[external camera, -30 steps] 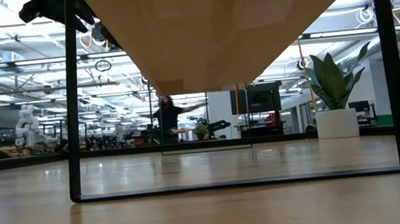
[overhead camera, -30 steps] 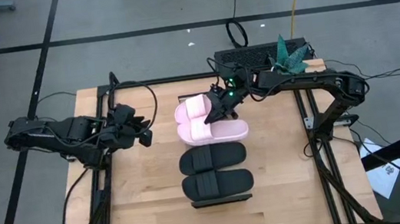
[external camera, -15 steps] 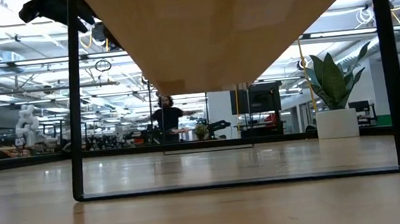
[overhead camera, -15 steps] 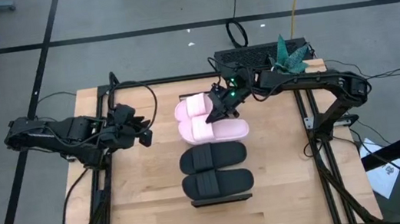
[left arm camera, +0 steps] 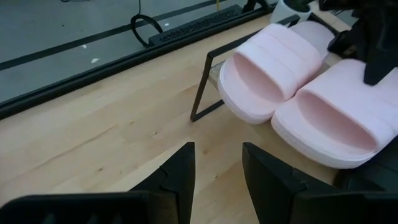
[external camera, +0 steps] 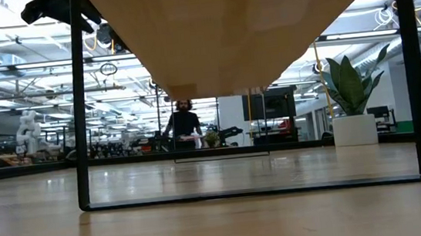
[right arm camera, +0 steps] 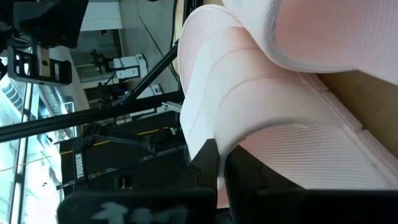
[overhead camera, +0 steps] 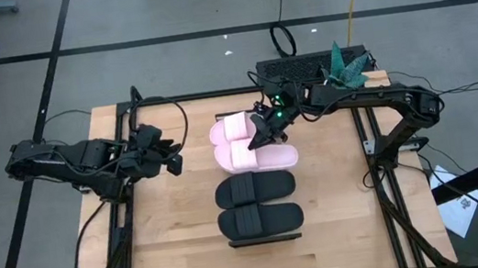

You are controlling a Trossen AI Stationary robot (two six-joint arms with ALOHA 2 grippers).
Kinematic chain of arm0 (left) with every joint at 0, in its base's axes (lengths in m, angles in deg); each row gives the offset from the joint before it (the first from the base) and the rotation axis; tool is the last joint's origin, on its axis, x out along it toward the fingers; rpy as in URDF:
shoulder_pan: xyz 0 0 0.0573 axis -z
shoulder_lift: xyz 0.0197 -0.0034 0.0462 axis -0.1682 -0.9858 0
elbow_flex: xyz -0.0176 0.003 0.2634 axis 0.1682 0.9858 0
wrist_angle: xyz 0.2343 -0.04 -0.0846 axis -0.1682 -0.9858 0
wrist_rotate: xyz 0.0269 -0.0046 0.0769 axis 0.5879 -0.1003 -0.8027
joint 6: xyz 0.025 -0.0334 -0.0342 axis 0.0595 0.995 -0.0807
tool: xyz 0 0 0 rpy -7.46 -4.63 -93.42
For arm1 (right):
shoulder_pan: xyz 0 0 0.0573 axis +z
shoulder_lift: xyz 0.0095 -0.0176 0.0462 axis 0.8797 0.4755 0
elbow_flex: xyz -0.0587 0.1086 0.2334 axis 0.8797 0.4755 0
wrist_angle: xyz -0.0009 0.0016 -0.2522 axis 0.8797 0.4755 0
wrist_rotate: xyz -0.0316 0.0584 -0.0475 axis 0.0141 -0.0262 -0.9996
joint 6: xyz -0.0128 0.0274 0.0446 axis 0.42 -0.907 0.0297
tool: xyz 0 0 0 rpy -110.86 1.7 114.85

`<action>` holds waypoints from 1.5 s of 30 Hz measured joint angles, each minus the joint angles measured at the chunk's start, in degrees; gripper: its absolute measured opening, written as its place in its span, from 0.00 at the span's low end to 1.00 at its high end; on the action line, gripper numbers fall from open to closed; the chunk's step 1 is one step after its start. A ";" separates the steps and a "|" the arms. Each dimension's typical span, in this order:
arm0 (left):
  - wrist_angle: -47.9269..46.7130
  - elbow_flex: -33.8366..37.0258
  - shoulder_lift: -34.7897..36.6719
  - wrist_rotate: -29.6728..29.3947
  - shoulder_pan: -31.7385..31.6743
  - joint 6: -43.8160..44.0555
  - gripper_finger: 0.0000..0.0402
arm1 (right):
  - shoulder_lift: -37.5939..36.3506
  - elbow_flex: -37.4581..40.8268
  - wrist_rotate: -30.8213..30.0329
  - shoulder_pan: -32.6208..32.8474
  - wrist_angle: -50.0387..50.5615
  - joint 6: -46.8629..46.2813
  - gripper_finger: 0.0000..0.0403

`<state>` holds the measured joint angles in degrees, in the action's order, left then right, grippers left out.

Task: Pick and place slides into the shelf
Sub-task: Put the pink slides on the shelf

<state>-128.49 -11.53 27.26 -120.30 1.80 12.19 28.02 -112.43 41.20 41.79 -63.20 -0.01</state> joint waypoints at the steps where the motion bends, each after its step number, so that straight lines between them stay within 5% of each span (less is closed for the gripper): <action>1: 0.38 0.00 0.00 0.00 0.02 0.00 0.32 | 0.00 0.00 0.08 0.00 0.03 -0.09 0.00; 45: 2.26 0.00 0.00 -0.86 0.00 -0.28 0.32 | 0.02 0.00 14.01 0.00 -0.19 6.69 0.00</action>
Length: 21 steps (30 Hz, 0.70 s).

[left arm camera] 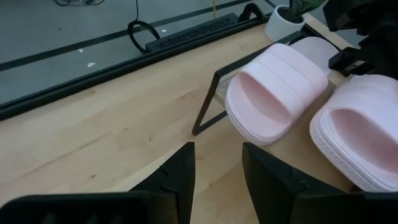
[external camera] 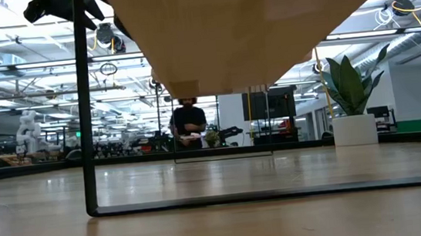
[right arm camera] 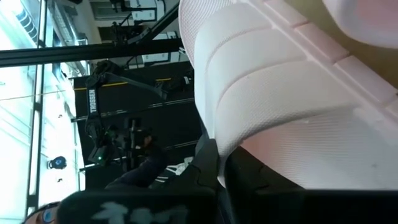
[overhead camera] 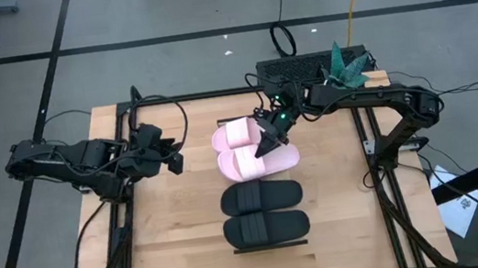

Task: Pick and place slides into the shelf
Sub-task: Put the pink slides on the shelf

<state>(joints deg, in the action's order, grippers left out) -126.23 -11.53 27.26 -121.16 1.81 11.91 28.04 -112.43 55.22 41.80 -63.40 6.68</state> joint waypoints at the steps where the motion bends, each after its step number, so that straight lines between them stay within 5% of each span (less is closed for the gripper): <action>1: 0.00 0.00 0.00 -0.06 0.02 0.00 0.32 | 0.00 0.00 0.01 -0.05 0.13 0.16 0.00; 21: -0.02 0.00 0.00 -1.30 0.00 -1.43 0.32 | 0.00 0.00 -4.49 0.18 2.01 -3.15 0.00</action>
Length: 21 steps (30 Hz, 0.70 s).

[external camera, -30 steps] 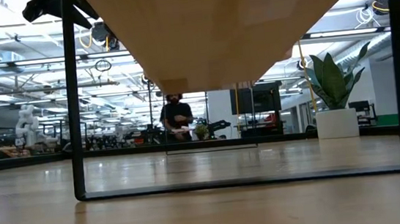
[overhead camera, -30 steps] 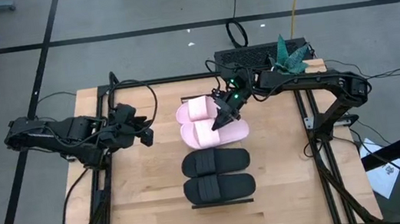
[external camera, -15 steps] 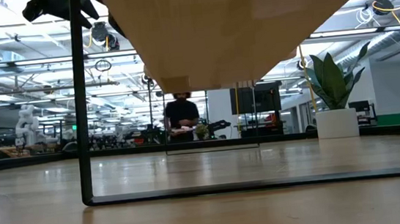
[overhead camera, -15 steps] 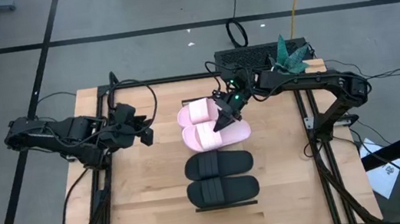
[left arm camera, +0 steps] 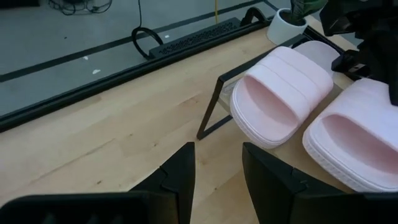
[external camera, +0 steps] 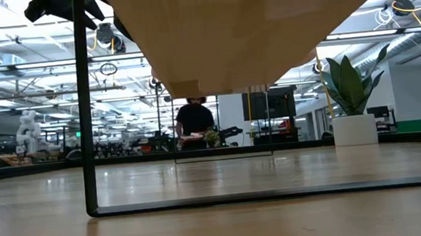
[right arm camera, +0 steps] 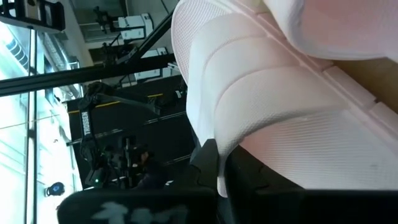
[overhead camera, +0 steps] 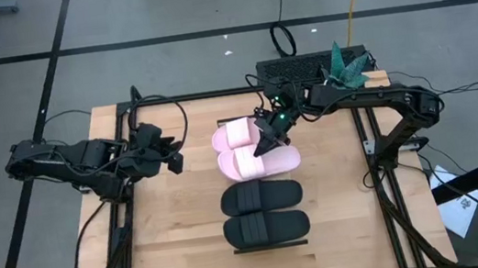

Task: Pick and place slides into the shelf
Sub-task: Put the pink slides on the shelf

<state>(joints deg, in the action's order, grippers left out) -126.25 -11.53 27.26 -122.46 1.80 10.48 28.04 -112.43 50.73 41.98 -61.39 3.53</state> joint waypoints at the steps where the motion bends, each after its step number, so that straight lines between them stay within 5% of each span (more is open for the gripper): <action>1: 0.00 0.00 0.00 -0.20 0.00 -0.03 0.32 | 0.00 0.00 -0.03 -0.01 -0.02 -0.15 0.00; 21: 0.00 0.00 0.00 -0.38 -2.03 -0.19 0.32 | 0.09 -4.16 -2.00 0.14 4.65 0.05 0.00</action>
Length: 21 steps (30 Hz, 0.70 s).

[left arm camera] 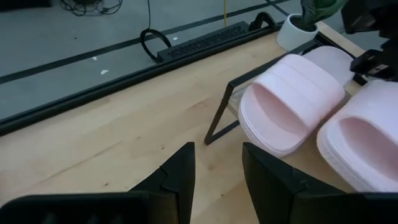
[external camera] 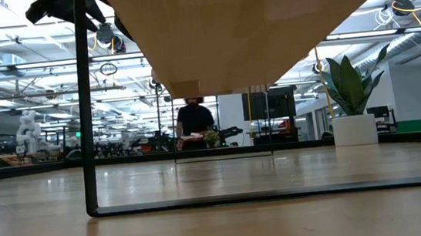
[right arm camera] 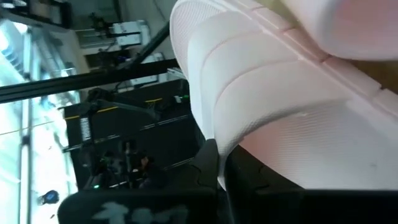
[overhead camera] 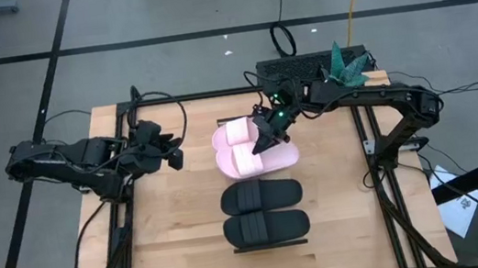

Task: Pick and place slides into the shelf
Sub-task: Put the pink slides on the shelf

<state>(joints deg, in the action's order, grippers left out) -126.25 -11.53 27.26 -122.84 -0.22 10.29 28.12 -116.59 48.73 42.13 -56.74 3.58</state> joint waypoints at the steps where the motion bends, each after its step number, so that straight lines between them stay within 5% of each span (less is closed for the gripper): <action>1: 0.00 0.00 0.00 0.08 -0.25 -0.08 0.32 | 0.00 -0.26 -0.34 0.13 1.50 0.61 0.00; 21: 0.00 0.02 0.00 1.62 -1.14 -1.49 0.32 | 0.44 -0.63 -1.40 2.14 -0.82 -2.65 0.00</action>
<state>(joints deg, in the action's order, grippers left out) -126.25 -11.51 27.26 -121.22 -1.36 8.80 28.56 -117.22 47.33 44.26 -57.57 0.93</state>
